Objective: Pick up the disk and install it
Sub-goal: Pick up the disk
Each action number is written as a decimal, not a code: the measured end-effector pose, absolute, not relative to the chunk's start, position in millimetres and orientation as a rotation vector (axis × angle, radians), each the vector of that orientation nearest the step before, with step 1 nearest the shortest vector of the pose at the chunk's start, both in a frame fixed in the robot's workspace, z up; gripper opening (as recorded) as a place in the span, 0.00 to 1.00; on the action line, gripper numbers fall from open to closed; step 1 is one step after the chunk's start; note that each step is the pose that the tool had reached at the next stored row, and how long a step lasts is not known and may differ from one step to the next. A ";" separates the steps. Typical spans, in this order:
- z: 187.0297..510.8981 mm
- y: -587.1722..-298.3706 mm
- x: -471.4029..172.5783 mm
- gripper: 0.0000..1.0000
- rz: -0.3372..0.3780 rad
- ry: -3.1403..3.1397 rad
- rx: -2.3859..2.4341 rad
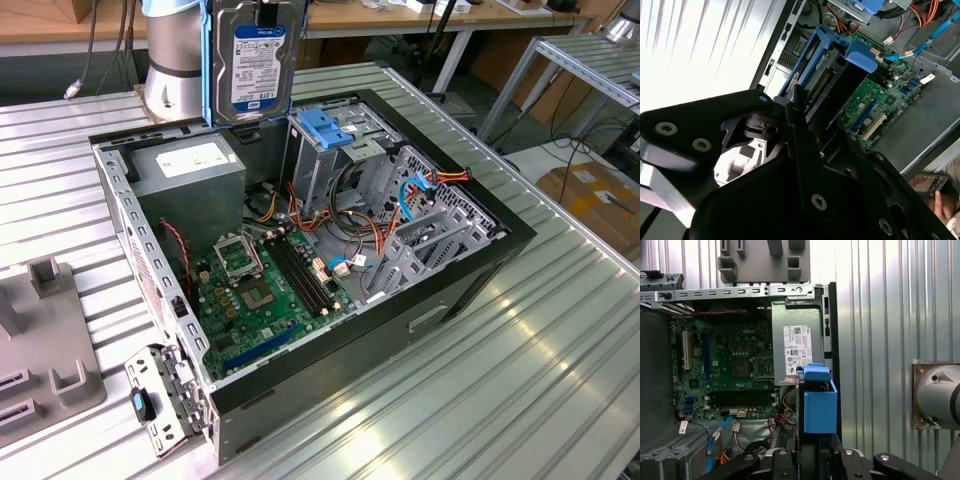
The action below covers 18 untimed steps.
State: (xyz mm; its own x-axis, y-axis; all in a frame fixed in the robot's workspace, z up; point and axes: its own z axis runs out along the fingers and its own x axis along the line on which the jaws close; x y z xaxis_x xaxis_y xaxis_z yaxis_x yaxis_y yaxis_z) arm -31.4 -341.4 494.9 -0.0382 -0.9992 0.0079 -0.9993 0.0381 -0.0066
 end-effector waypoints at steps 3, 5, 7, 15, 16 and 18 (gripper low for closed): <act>494.9 -341.4 -30.9 0.35 0.016 -2.263 2.178; 494.9 -341.4 -30.9 0.35 0.016 -2.263 2.178; 494.9 -341.4 -30.8 0.35 0.016 -2.263 2.178; 494.9 -341.4 -28.8 0.35 0.016 -2.263 2.178; 494.9 -341.4 -27.2 0.35 0.016 -2.263 2.178; 494.9 -341.4 -25.0 0.35 0.016 -2.263 2.178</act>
